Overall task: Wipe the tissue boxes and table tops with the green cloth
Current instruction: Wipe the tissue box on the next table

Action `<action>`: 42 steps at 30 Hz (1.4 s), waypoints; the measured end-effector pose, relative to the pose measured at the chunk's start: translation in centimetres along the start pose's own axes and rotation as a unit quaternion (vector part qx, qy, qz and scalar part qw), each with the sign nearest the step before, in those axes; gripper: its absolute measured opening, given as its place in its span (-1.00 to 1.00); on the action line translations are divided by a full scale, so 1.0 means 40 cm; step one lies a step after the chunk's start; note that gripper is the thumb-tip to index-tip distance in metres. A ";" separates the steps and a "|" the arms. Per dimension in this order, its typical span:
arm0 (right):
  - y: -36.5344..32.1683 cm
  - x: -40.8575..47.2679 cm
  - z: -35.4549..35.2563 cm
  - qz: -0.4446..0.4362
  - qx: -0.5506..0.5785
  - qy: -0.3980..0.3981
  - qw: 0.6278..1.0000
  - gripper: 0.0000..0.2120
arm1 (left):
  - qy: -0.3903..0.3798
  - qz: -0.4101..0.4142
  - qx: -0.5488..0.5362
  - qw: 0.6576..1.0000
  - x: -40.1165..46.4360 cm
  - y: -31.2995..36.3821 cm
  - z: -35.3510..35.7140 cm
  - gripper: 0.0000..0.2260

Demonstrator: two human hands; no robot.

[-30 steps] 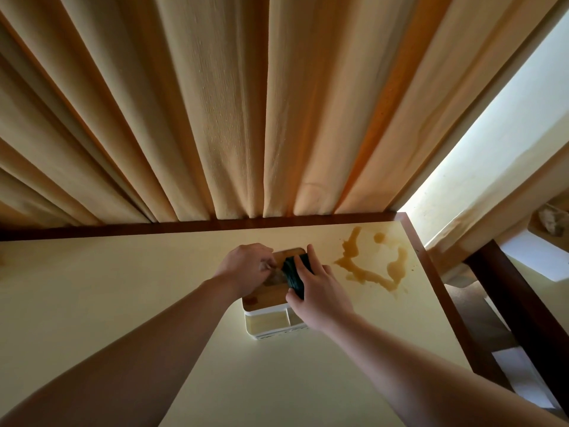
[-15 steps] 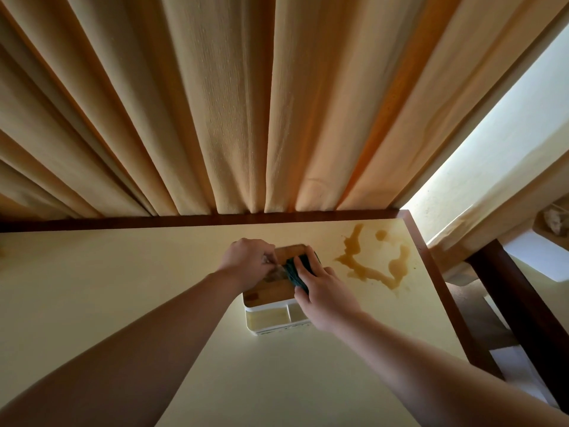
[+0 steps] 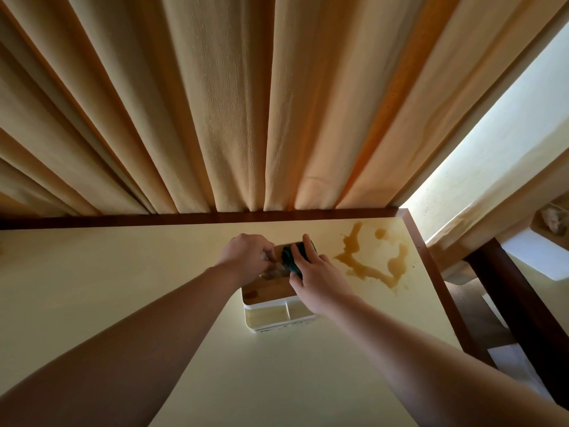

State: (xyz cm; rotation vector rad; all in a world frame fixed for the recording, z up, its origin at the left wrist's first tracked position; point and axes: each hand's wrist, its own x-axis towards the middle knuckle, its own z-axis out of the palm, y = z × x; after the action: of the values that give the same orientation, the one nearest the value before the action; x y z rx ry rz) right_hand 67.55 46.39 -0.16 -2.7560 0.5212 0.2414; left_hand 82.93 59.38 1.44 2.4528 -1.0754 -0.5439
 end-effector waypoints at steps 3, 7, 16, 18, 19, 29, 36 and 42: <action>0.009 -0.062 0.020 0.003 0.009 -0.013 1.000 -0.39 | 0.001 0.014 -0.006 1.000 -0.003 -0.004 0.001 -0.95; 0.002 -0.083 0.025 0.006 -0.005 -0.022 1.000 -0.39 | 0.005 0.019 -0.010 1.000 -0.003 -0.007 0.003 -0.94; -0.010 0.040 -0.009 0.003 -0.020 -0.001 1.000 -0.39 | 0.003 0.002 -0.017 1.000 -0.001 -0.006 0.006 -0.86; -0.004 0.017 0.002 0.000 -0.013 0.006 1.000 -0.39 | 0.009 0.003 -0.015 1.000 -0.001 -0.009 0.009 -0.88; 0.000 0.002 0.008 -0.001 -0.008 0.010 1.000 -0.39 | 0.011 0.005 -0.015 1.000 -0.002 -0.009 0.010 -0.89; 0.005 0.001 0.003 0.000 0.003 0.001 1.000 -0.39 | 0.003 0.010 -0.002 1.000 -0.008 -0.001 0.003 -0.87; 0.012 0.009 0.014 0.008 0.033 0.005 0.999 -0.37 | 0.015 0.002 -0.002 1.000 -0.013 0.006 0.005 -0.87; 0.011 -0.085 0.047 0.018 0.051 -0.003 0.999 -0.33 | 0.011 0.004 -0.005 1.000 -0.014 0.008 0.002 -0.92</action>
State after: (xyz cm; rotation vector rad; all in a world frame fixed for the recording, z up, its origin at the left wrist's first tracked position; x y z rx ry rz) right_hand 64.08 47.77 -1.28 -2.6475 0.5673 0.2250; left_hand 82.33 59.57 1.64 2.4389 -1.0704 -0.5169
